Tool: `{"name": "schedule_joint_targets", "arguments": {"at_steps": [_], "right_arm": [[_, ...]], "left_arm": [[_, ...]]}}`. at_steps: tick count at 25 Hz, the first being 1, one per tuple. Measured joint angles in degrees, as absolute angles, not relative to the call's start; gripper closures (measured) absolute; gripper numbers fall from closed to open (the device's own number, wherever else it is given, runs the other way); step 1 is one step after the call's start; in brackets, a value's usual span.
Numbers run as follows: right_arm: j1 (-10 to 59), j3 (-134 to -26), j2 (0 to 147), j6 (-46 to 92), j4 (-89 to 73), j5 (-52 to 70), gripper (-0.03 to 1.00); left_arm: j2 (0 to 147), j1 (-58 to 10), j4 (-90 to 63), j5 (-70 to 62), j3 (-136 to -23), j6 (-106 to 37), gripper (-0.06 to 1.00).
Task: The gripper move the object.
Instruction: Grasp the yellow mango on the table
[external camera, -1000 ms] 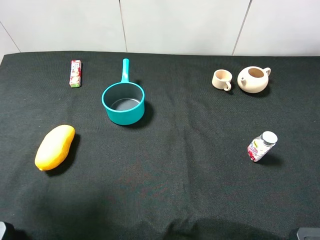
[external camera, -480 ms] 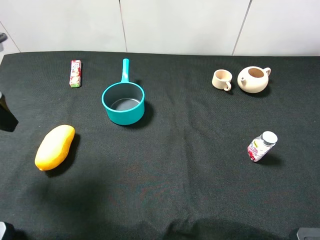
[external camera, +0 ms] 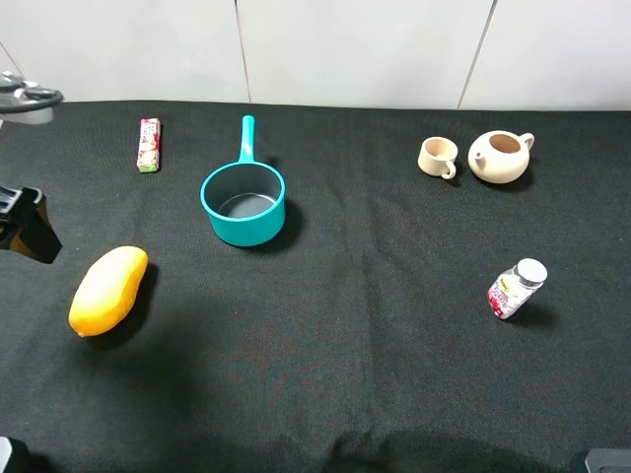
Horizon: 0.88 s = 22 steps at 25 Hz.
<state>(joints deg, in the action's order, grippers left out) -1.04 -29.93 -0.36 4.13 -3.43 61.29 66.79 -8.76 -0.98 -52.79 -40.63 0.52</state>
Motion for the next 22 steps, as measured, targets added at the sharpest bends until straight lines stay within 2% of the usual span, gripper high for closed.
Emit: {"name": "schedule_joint_targets", "arguments": {"at_steps": [13, 22], "right_arm": [[-1.04, -29.93, -0.36, 4.13, -3.43, 61.29, 0.27], [-1.04, -29.93, -0.36, 4.13, -3.43, 61.29, 0.27]], "left_arm": [[80.51, -13.83, -1.11, -45.55, -40.81, -0.67, -0.05], [89.05, -14.34, -2.46, -41.79, -40.85, -0.73, -0.05]]}}
